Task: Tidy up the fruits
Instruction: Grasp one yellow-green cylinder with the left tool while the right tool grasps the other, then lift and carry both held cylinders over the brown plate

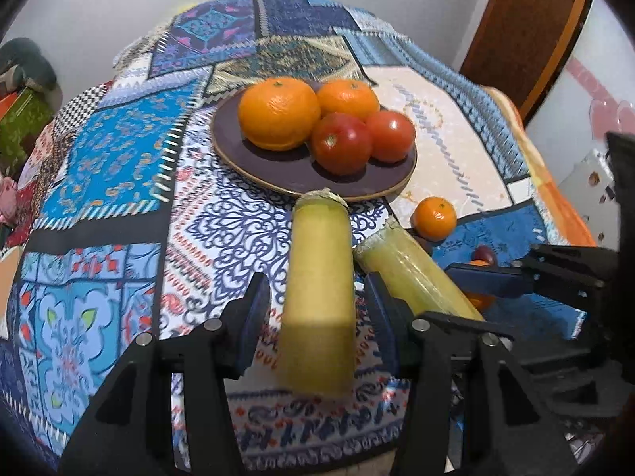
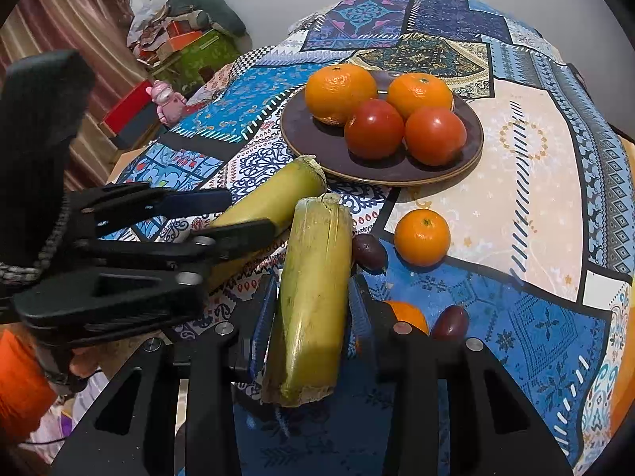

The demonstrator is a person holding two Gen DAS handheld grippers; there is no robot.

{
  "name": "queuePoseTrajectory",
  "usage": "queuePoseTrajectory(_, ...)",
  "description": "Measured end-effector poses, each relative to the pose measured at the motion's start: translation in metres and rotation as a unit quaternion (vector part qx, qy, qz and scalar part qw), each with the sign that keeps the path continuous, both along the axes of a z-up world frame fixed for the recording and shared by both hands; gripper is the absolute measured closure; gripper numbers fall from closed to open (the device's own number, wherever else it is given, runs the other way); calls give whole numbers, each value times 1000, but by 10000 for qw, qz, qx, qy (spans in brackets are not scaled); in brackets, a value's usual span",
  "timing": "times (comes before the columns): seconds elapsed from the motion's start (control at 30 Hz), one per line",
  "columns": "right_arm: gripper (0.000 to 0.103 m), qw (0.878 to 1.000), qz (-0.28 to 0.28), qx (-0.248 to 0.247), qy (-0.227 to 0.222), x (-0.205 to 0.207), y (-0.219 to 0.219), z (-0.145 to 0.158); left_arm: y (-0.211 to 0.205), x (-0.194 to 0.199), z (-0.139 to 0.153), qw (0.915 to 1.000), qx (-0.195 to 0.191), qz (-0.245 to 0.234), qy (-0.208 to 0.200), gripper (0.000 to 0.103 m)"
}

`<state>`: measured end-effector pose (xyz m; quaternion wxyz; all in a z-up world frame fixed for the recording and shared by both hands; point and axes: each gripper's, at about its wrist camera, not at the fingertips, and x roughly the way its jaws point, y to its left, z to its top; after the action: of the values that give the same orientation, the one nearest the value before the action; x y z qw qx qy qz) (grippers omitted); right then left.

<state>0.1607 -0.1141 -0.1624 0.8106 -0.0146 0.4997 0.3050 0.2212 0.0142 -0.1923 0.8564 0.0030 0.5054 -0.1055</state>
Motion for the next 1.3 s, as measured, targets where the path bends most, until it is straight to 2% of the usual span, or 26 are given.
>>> queuePoseTrajectory(0.13, 68, 10000, -25, -42, -30, 1, -1, 0, -1, 9, -12, 9999, -41, 48, 115, 65)
queuePoseTrajectory(0.27, 69, 10000, -15, -21, -7, 2, 0, 2, 5, 3, -10, 9998, -119, 101, 87, 65)
queuePoseTrajectory(0.4, 70, 9999, 48, -97, -79, 0, 5, 5, 20, -15, -5, 9995, -130, 274, 68, 65)
queuePoseTrajectory(0.53, 70, 9996, 122, -221, -117, 1, 13, 6, 40, -37, 0, 9984, -298, 461, 168, 65)
queuePoseTrajectory(0.83, 66, 9980, 220, -589, -95, 6, 24, 2, 47, -61, 3, 9983, -172, 551, 124, 65)
queuePoseTrajectory(0.97, 64, 9965, 309, -776, 35, 10, 32, -6, 50, -58, -1, 9967, -570, 501, 286, 66)
queuePoseTrajectory(1.17, 66, 9949, 439, -897, 130, 14, 40, -16, 36, -60, -5, 9991, -212, 325, 159, 65)
queuePoseTrajectory(1.3, 67, 9957, 352, -851, 58, 13, 39, -15, 37, -61, -6, 9988, -245, 417, 124, 65)
